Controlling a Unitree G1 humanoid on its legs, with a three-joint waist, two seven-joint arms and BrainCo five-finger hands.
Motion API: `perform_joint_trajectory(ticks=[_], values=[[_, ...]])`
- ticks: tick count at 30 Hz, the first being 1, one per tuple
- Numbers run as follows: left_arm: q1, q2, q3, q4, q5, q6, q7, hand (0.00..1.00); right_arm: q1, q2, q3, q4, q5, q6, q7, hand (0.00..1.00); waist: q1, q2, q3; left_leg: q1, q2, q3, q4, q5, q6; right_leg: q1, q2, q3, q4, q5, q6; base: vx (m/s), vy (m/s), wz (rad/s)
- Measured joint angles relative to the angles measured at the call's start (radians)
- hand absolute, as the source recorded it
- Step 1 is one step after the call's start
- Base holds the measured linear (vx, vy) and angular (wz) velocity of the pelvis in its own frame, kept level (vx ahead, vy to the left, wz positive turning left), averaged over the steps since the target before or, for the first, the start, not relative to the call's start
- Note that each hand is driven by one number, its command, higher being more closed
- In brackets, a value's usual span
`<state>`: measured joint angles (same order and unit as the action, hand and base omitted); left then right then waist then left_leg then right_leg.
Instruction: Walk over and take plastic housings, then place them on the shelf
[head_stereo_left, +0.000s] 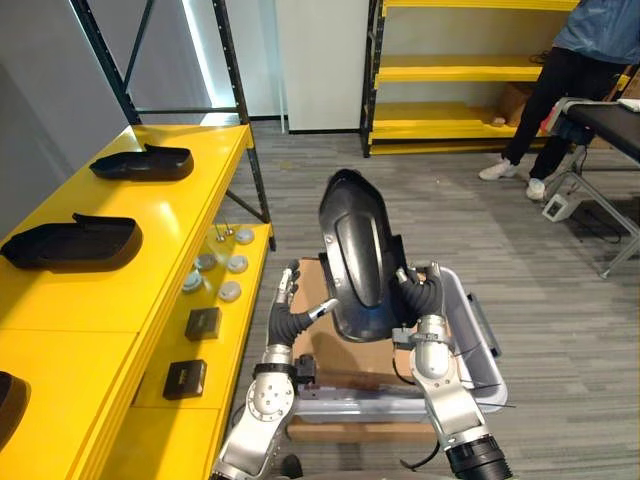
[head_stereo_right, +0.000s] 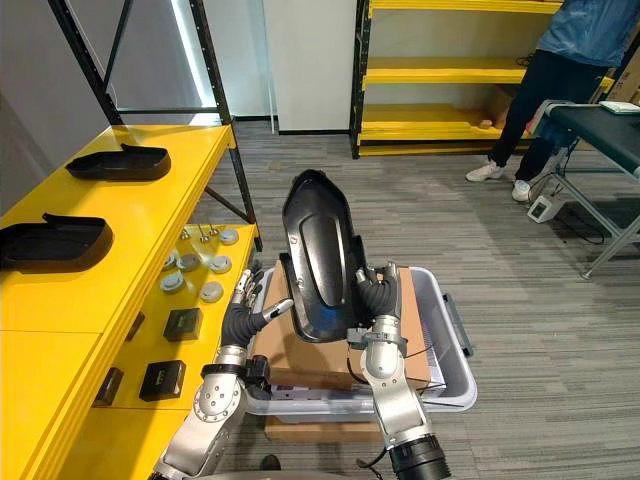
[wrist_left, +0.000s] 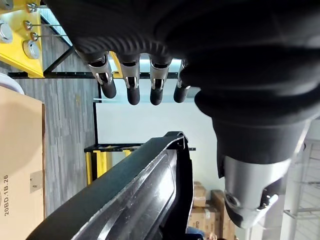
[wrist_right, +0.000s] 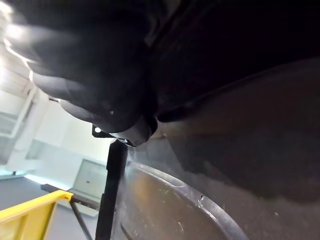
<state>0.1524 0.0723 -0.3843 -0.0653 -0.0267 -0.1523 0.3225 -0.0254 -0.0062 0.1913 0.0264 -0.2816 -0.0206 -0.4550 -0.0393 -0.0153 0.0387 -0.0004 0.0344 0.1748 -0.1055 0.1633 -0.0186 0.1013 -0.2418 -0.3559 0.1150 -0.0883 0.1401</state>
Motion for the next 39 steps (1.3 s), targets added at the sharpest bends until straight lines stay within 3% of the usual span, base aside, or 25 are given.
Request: perform_joint_trajectory(ticks=[15,22,39], values=[[0.024,0.0,-0.021,0.041,0.0,0.002,-0.041,0.0,0.001,0.002,-0.029,0.035,-0.002,0.002,0.003,1.0,0.0,-0.001,0.016,-0.001,0.0,0.002,0.0,0.0,0.0,0.0,0.001,0.001,-0.006,0.0,0.0,0.0,0.0,0.0],[0.023,0.0,-0.079,0.041,0.0,0.002,-0.058,0.0,0.018,0.01,-0.023,0.047,-0.002,0.007,0.021,1.0,-0.001,-0.001,0.016,-0.001,0.0,0.003,0.0,0.0,0.0,0.0,0.001,0.002,-0.006,0.0,0.0,0.0,0.0,0.0],[0.023,0.0,-0.084,0.085,-0.002,0.03,-0.017,0.0,0.064,0.01,0.035,0.047,0.009,0.007,0.024,1.0,-0.001,-0.001,0.016,0.001,0.001,0.009,0.0,0.0,0.0,-0.001,0.002,0.006,-0.006,0.0,0.0,0.0,0.0,0.0]])
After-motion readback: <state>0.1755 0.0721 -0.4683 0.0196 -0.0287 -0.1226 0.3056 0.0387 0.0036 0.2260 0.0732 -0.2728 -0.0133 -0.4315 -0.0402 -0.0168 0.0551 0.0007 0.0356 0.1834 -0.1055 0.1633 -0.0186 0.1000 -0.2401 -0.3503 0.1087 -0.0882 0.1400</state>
